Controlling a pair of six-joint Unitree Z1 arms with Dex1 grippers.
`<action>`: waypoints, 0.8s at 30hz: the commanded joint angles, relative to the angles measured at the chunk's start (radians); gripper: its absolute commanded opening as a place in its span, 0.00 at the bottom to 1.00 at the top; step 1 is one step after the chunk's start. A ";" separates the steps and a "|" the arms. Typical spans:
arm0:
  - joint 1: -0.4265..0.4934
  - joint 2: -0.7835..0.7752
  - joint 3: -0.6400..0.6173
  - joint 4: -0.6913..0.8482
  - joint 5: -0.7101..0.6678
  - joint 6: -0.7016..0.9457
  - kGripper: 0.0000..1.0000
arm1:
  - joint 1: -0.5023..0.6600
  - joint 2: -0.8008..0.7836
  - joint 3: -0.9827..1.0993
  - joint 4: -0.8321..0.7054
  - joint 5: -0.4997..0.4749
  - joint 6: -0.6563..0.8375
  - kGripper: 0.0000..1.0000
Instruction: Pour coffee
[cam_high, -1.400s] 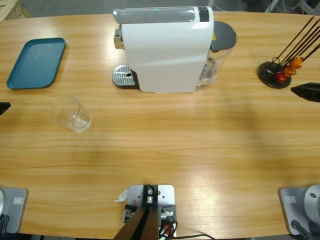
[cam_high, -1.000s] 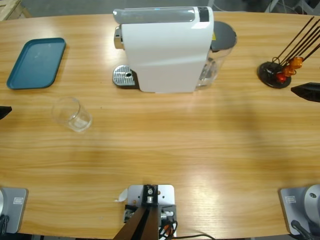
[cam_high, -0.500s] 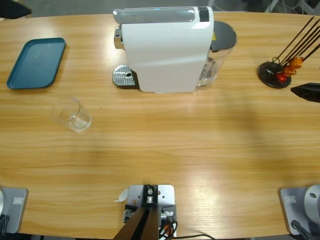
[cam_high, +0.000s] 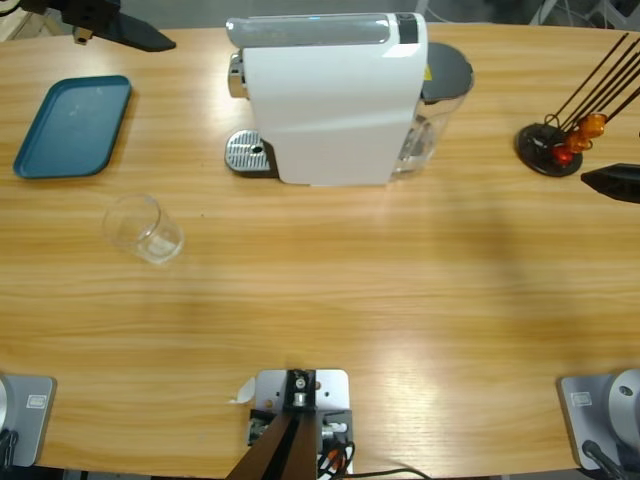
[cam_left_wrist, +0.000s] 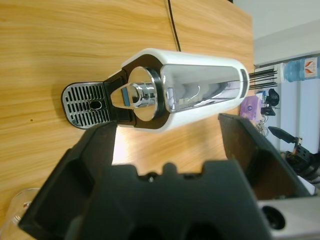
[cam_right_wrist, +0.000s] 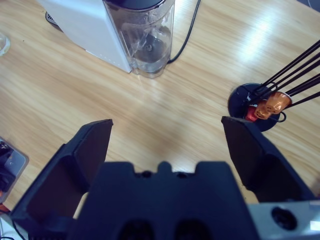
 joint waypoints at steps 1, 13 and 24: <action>-0.009 0.127 -0.057 -0.009 -0.026 -0.066 0.81 | 0.010 0.005 0.028 -0.007 0.002 0.013 1.00; -0.019 0.187 -0.094 -0.028 -0.058 -0.032 0.40 | 0.010 0.017 0.047 -0.040 0.002 0.026 1.00; -0.019 0.171 -0.094 -0.029 -0.060 -0.006 0.08 | 0.010 0.017 0.047 -0.040 0.002 0.026 1.00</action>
